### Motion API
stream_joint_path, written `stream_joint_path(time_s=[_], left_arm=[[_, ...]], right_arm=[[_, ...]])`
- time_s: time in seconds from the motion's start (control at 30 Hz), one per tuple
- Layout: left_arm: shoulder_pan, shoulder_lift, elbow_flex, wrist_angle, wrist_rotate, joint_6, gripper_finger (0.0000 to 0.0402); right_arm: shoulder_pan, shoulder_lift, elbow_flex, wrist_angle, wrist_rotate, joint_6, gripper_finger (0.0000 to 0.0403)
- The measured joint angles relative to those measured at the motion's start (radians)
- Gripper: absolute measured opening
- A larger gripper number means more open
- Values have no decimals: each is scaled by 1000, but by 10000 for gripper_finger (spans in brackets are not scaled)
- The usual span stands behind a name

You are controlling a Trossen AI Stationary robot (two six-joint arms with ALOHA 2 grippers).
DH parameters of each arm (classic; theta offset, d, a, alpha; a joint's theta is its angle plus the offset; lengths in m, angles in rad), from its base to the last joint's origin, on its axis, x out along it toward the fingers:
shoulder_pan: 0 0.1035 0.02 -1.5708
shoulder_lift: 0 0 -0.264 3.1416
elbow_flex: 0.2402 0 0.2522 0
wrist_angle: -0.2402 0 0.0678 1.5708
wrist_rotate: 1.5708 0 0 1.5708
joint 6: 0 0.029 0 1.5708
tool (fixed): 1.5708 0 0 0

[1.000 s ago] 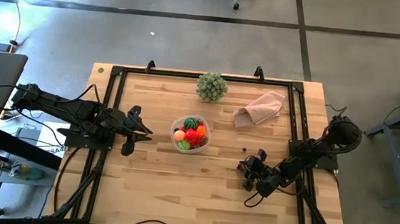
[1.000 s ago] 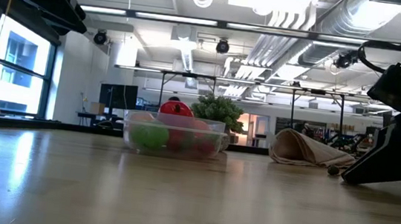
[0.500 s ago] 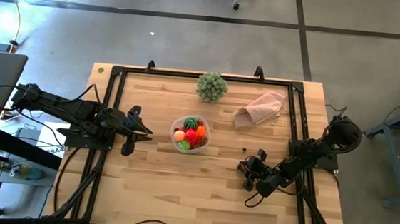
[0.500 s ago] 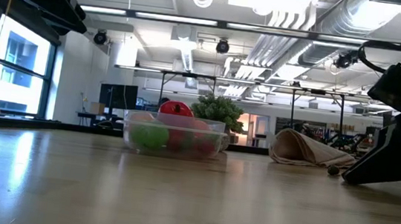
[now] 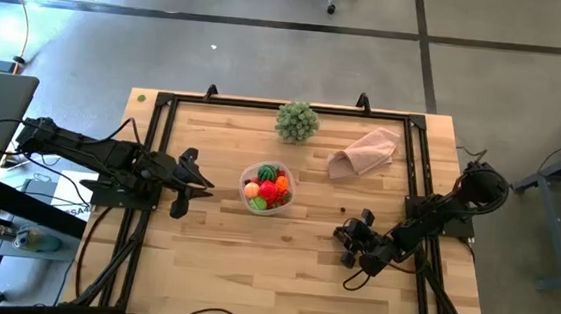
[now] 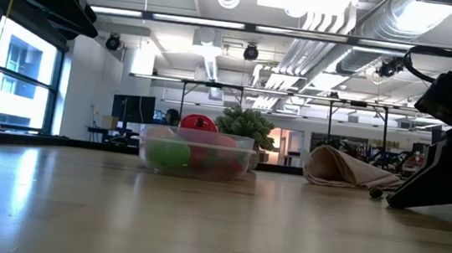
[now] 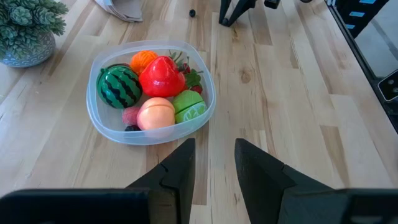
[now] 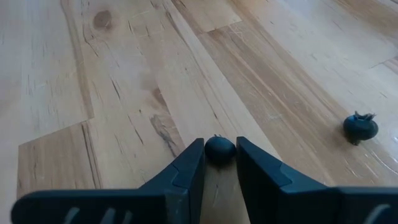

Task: Pick and placing Produce into tupperware
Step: Put the blueberry into the transparent bin

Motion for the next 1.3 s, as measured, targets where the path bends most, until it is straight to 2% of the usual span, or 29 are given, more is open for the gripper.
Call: stream_joint_path(time_s=[0.6, 0.9, 1.3], left_arm=[[0, 0, 0, 0, 0, 0, 101], [0, 0, 0, 0, 0, 0, 101], [0, 0, 0, 0, 0, 0, 101]], right_arm=[[1, 0, 0, 8, 8, 0, 77], [1, 0, -1, 19, 10, 0, 42], [1, -1, -2, 38, 18, 0, 40]])
